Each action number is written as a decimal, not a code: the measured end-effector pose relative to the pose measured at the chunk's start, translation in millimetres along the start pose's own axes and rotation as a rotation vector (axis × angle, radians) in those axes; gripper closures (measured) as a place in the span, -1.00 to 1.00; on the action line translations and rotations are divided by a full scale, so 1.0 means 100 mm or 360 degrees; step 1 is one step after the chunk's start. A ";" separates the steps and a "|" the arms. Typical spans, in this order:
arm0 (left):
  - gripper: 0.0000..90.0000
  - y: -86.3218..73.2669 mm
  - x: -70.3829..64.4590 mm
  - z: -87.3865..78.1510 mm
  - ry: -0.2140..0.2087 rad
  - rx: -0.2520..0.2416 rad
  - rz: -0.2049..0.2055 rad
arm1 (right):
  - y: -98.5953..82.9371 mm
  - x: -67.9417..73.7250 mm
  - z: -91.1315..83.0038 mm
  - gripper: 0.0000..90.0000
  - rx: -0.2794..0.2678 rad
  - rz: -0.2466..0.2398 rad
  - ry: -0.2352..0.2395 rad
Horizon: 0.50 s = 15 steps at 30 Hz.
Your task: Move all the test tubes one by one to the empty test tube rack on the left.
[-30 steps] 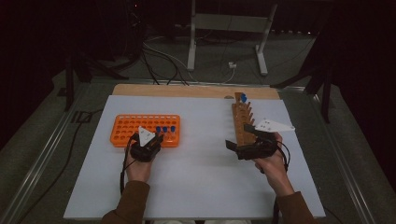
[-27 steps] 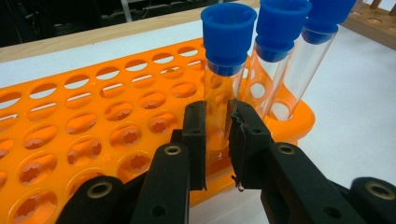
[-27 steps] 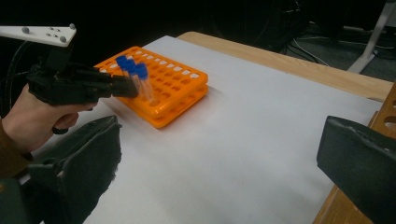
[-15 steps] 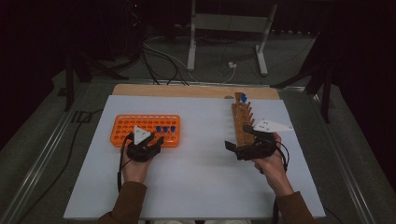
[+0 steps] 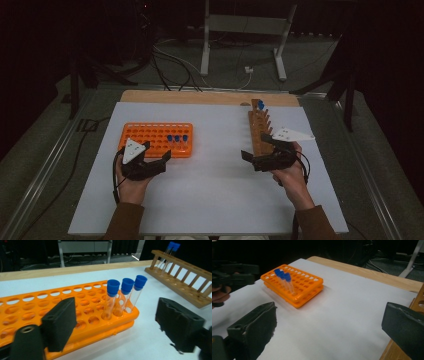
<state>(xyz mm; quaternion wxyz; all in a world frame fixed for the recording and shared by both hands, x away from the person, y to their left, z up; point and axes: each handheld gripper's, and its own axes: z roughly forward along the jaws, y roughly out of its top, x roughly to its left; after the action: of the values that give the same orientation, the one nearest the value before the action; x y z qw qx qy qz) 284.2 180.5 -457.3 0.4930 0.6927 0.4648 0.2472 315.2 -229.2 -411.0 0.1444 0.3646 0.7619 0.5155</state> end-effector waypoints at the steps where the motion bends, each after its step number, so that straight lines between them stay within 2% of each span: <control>1: -0.63 -0.01 0.00 -0.03 0.0004 -0.0009 -0.0004 | 0.00 0.00 0.00 -1.00 -0.0001 0.0002 0.0000; 6: -0.95 -0.10 0.00 -0.14 0.0060 -0.0005 0.0025 | 0.00 0.00 0.00 -1.00 0.0000 0.0008 -0.0007; 10: -0.98 -0.10 0.05 -0.16 0.0067 -0.0040 0.0018 | -0.01 0.01 0.02 -1.00 -0.0016 0.0051 0.0027; 15: -0.98 -0.10 0.03 -0.19 0.0044 -0.0062 0.0066 | 0.00 0.04 0.02 -1.00 -0.0026 0.0035 -0.0005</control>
<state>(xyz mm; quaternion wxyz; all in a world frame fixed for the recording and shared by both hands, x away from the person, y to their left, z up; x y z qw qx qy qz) 266.6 192.8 -459.8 0.4947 0.6889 0.4523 0.2759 313.5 -225.2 -411.4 0.1429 0.3724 0.7535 0.5227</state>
